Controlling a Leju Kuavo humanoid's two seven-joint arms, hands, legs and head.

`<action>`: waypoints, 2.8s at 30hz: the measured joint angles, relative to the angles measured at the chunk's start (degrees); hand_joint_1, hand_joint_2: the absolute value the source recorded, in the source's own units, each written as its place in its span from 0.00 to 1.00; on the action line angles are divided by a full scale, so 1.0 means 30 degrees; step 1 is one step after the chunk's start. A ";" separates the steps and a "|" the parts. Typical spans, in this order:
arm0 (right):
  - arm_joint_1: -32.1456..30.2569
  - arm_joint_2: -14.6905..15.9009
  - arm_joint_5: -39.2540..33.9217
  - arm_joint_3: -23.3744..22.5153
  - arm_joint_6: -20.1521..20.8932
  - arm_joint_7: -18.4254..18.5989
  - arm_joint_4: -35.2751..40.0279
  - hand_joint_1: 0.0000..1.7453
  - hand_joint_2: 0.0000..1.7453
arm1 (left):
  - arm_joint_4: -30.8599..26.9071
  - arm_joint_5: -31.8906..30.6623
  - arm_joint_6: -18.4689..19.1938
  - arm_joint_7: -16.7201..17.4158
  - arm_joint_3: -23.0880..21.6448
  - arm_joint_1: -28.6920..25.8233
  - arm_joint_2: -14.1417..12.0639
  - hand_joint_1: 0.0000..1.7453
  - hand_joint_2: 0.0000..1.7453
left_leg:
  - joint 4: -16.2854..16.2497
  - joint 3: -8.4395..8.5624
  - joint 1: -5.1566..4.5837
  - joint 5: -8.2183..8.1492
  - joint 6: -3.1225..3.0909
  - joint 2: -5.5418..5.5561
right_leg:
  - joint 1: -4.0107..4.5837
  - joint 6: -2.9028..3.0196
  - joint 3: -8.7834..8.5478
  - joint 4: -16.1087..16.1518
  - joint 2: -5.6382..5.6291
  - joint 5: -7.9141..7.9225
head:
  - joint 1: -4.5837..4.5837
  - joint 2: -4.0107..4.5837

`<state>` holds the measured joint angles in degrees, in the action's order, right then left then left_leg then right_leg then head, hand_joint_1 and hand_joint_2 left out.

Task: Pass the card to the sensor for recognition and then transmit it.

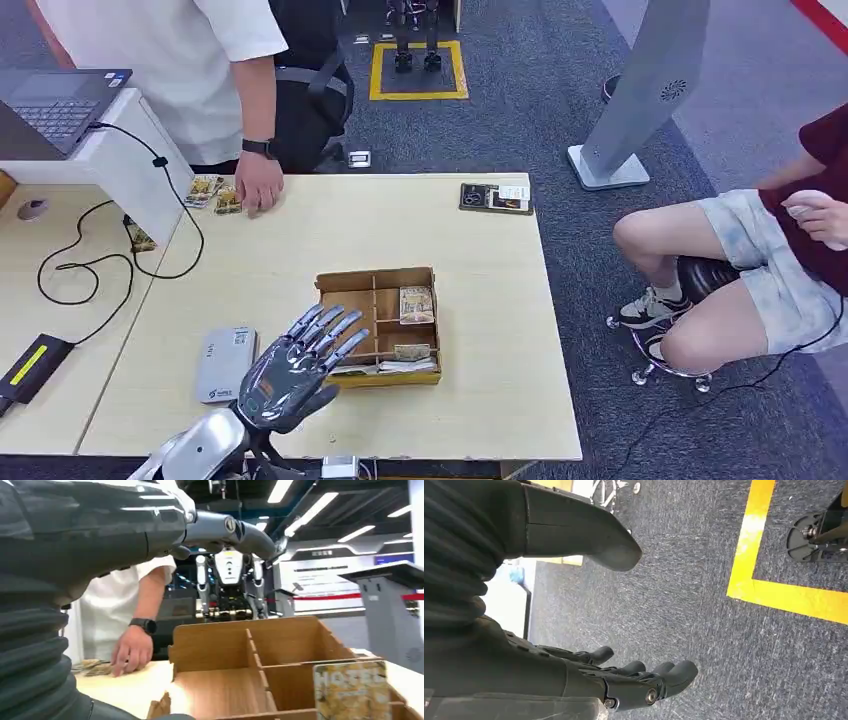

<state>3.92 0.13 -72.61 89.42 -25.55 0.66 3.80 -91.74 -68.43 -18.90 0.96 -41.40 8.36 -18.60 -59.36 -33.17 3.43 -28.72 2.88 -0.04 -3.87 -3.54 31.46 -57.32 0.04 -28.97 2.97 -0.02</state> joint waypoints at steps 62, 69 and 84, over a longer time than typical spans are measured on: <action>0.0360 0.0087 0.2812 0.0000 0.0160 0.0765 0.0189 0.00 1.00 | 0.7628 0.1945 -0.0336 -0.0357 -0.1879 0.3065 0.5858 0.00 1.00 | -0.0008 -0.0002 -0.0001 -0.0004 -0.0004 0.0001 | -0.0001 -0.0006 -0.0005 0.0022 -0.0004 0.0007 | 0.0000 0.0000; 0.0361 0.0131 0.2812 0.0000 0.0175 0.0801 0.0190 0.00 1.00 | 0.7956 0.1436 0.0275 0.0669 -0.2068 0.3382 0.6062 0.00 1.00 | -0.0008 -0.0003 -0.0001 -0.0003 -0.0004 0.0000 | -0.0001 -0.0006 -0.0006 0.0022 -0.0004 0.0007 | 0.0000 0.0000; 0.0360 0.0138 0.2747 0.0000 0.0211 0.0816 0.0190 0.00 1.00 | 0.8058 0.0539 0.2010 0.2258 -0.2185 0.3536 0.6098 0.00 1.00 | -0.0008 -0.0002 -0.0001 -0.0003 -0.0004 0.0001 | -0.0001 -0.0006 -0.0007 0.0022 -0.0004 0.0007 | 0.0000 0.0000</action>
<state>5.00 0.55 -64.37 89.42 -24.92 3.10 4.37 -67.56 -66.82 -12.87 7.74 -47.95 18.96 -0.31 -59.39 -33.18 3.43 -28.73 2.87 -0.03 -3.88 -3.56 31.43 -57.25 0.03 -28.95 2.97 -0.02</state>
